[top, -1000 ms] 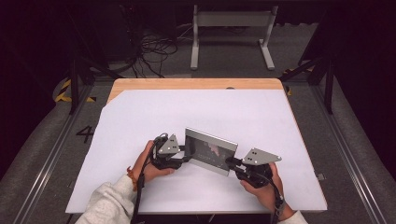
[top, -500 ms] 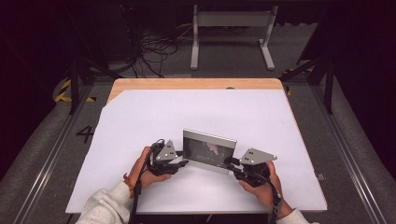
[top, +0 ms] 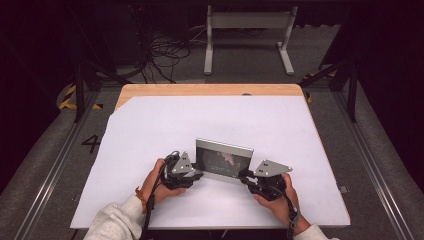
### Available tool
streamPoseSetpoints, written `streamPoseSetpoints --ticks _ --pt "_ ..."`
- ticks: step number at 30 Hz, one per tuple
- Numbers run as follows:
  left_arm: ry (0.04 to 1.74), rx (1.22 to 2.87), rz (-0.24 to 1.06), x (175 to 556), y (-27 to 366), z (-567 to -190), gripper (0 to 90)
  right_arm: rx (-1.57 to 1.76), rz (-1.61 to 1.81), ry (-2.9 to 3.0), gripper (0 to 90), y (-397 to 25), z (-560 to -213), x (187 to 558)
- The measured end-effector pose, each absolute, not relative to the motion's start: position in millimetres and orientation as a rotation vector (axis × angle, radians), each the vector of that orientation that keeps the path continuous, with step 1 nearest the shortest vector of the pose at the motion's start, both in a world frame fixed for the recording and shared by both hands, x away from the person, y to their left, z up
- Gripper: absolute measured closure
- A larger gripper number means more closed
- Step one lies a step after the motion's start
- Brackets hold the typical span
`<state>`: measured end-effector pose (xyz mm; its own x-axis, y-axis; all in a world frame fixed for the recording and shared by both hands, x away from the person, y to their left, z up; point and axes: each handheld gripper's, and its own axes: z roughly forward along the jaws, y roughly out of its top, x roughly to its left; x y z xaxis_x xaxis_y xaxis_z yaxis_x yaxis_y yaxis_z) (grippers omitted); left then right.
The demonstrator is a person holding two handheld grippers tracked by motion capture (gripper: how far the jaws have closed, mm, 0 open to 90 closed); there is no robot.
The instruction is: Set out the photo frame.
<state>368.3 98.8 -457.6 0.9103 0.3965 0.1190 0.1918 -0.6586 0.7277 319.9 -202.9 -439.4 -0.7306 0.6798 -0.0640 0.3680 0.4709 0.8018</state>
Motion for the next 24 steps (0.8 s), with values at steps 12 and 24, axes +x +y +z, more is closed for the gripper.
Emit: streamPoseSetpoints --ticks 12,24 --pt "0.432 2.306 0.350 368.1 97.2 -458.7 67.6 0.888 1.127 2.327 67.7 -202.4 -441.0 331.7" --pt "0.418 2.306 0.360 364.6 97.6 -454.8 64.5 0.943 1.141 2.327 67.8 -209.6 -439.8 334.7"
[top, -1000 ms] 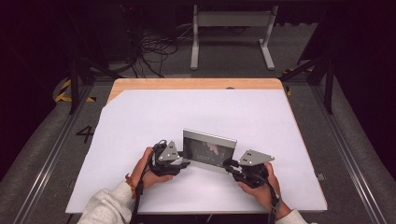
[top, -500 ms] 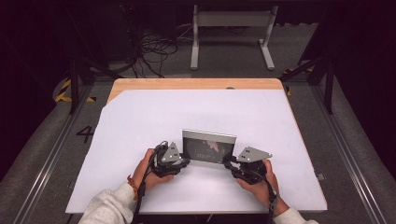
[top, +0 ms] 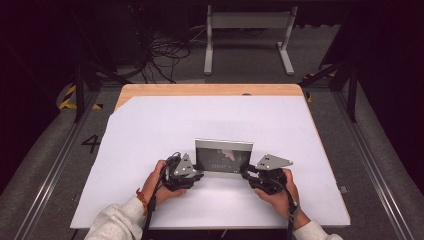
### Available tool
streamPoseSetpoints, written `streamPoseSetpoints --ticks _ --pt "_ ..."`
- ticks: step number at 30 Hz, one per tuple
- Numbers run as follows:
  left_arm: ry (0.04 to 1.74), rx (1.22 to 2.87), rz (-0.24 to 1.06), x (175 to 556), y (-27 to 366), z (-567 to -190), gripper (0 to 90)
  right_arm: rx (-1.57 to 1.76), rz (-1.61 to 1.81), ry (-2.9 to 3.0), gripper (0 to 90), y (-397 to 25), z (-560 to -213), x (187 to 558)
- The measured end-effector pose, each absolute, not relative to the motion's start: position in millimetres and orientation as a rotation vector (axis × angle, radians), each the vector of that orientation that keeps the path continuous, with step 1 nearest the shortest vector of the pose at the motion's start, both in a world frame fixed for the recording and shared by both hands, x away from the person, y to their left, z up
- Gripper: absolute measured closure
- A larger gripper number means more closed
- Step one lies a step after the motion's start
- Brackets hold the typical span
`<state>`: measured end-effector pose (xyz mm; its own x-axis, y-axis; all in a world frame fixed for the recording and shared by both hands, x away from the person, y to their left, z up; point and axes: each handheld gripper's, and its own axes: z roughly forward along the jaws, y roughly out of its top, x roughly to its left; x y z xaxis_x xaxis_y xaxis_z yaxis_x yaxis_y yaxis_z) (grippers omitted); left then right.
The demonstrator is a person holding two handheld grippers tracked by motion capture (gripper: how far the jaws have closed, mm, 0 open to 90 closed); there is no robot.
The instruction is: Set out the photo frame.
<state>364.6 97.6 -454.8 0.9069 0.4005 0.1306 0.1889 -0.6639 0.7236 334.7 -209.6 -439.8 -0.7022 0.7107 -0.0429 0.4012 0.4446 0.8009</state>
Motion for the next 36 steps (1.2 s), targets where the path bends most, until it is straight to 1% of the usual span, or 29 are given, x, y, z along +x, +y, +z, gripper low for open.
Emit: streamPoseSetpoints --ticks 1,3,4,8,16,27,30,36 --pt "0.419 2.302 0.360 364.4 98.2 -454.0 64.9 0.951 1.157 2.317 69.3 -211.7 -437.7 334.3" --pt "0.425 2.282 0.362 364.3 100.0 -451.4 65.0 0.943 1.178 2.304 75.0 -213.7 -434.0 332.9" --pt "0.430 2.275 0.363 364.0 100.3 -450.6 65.4 0.937 1.177 2.301 75.2 -213.7 -432.6 332.3" --pt "0.429 2.280 0.368 363.9 100.3 -450.7 68.2 0.930 1.175 2.300 75.4 -213.7 -432.9 332.4" --pt "0.431 2.282 0.370 363.3 101.1 -451.0 70.0 0.941 1.170 2.280 73.5 -210.9 -434.0 337.1" --pt "0.424 2.284 0.370 362.0 102.7 -451.3 69.4 0.929 1.150 2.276 73.1 -209.7 -433.7 337.8" --pt "0.423 2.281 0.372 361.8 103.2 -450.6 68.8 0.926 1.143 2.275 74.6 -211.1 -433.8 336.9" --pt "0.440 2.271 0.367 361.0 108.4 -448.1 66.5 0.906 1.141 2.264 73.5 -216.4 -430.0 332.7"
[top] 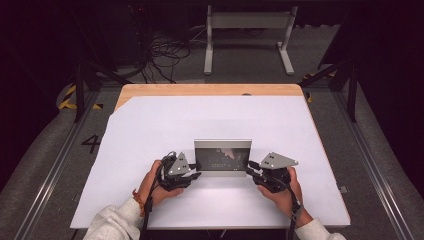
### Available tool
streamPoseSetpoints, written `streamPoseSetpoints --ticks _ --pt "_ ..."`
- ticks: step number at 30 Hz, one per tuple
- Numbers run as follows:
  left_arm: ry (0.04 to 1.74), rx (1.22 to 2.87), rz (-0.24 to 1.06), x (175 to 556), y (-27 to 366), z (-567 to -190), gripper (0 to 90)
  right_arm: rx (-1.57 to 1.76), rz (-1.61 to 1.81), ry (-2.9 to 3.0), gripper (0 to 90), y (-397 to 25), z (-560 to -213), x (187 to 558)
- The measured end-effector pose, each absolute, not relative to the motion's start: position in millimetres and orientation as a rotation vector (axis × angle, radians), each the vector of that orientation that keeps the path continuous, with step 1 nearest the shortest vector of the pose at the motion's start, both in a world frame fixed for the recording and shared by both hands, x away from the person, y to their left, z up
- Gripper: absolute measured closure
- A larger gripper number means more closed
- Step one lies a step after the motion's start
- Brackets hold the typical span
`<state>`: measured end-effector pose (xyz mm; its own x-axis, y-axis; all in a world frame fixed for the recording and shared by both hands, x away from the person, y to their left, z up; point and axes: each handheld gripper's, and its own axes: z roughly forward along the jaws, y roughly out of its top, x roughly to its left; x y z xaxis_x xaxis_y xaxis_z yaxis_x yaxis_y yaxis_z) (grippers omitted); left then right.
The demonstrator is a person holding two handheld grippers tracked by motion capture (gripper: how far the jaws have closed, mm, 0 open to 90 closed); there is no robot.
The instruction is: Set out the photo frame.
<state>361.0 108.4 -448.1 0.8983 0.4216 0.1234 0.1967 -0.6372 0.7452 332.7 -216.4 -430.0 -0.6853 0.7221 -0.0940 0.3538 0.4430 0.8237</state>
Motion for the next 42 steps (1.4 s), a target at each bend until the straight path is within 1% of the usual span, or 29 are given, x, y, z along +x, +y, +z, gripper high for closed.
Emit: streamPoseSetpoints --ticks 6,9,15,18,19,20,24,26,27,29,30,31,32,33,34,38,42 --pt "0.473 2.233 0.372 354.0 122.7 -441.9 62.4 0.837 1.144 2.277 68.5 -221.5 -423.8 324.3" --pt "0.478 2.232 0.401 347.9 130.1 -440.1 60.0 0.807 1.133 2.292 66.0 -226.4 -421.6 319.2" --pt "0.493 2.220 0.425 336.3 145.8 -440.8 53.1 0.782 1.107 2.284 59.4 -241.0 -420.4 309.5" --pt "0.500 2.225 0.446 330.7 152.2 -443.5 45.4 0.761 1.060 2.283 55.7 -246.1 -422.9 305.4" --pt "0.500 2.225 0.446 330.7 152.2 -443.5 42.8 0.761 1.060 2.283 55.7 -246.1 -422.9 305.4" --pt "0.504 2.223 0.440 328.4 155.9 -444.6 38.8 0.763 1.056 2.286 52.0 -251.1 -424.7 303.4" --pt "0.538 2.202 0.448 319.1 168.2 -449.3 24.6 0.772 1.051 2.284 43.1 -257.9 -427.0 299.8" --pt "0.540 2.205 0.444 316.8 171.8 -451.4 17.2 0.790 1.062 2.268 35.0 -261.3 -428.2 298.8" --pt "0.561 2.199 0.436 313.7 177.0 -454.0 15.6 0.802 1.060 2.268 29.9 -262.1 -429.2 299.0" --pt "0.591 2.177 0.435 310.3 182.3 -455.9 12.7 0.826 1.061 2.275 24.9 -263.9 -433.1 299.5" --pt "0.591 2.177 0.435 310.3 182.3 -455.9 12.1 0.826 1.061 2.275 24.9 -263.9 -433.1 299.5" --pt "0.614 2.161 0.451 308.5 185.1 -456.2 12.1 0.839 1.052 2.273 21.7 -264.1 -435.2 298.8" --pt "0.643 2.143 0.454 307.1 187.8 -456.9 10.0 0.876 1.062 2.266 17.9 -264.8 -438.9 298.2" --pt "0.643 2.143 0.454 307.1 187.8 -456.9 8.5 0.876 1.062 2.266 17.9 -264.8 -438.9 298.2" --pt "0.654 2.129 0.424 307.1 190.2 -457.8 8.0 0.877 1.048 2.261 14.8 -264.2 -440.8 297.9" --pt "0.632 2.138 0.418 306.7 188.6 -457.8 5.1 0.884 1.052 2.256 12.1 -264.5 -443.5 297.0" --pt "0.603 2.152 0.399 307.9 185.5 -458.3 5.0 0.880 1.050 2.260 11.3 -265.4 -443.8 296.1"
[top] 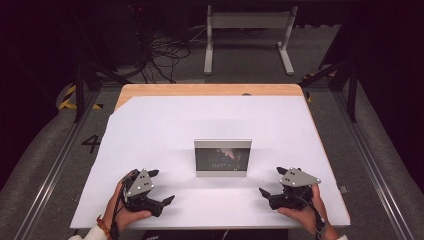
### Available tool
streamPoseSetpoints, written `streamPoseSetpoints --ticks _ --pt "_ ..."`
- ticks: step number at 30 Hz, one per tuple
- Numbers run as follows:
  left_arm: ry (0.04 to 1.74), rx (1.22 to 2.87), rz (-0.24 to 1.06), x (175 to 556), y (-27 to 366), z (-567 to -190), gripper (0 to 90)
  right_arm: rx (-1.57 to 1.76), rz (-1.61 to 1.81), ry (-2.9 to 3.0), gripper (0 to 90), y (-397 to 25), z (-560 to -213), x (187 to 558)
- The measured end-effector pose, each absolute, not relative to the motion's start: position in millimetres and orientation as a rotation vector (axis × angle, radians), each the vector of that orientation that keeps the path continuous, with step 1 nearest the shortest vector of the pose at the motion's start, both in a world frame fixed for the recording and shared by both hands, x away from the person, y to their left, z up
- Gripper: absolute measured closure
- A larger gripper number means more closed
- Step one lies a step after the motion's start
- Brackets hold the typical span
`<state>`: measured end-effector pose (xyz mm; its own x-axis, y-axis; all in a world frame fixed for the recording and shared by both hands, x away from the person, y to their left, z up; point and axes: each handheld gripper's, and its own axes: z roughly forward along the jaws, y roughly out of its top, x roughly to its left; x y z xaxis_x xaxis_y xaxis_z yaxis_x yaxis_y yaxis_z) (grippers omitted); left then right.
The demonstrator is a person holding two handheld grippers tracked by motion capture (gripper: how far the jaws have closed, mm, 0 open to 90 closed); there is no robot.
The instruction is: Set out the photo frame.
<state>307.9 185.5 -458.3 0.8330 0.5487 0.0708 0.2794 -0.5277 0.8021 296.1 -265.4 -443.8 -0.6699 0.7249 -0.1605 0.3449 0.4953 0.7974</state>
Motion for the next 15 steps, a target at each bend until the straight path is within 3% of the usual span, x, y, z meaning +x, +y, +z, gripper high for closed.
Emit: streamPoseSetpoints --ticks 15 --pt "0.602 2.171 0.407 310.4 184.9 -458.9 4.9 0.886 1.061 2.236 8.5 -267.0 -443.2 296.5"
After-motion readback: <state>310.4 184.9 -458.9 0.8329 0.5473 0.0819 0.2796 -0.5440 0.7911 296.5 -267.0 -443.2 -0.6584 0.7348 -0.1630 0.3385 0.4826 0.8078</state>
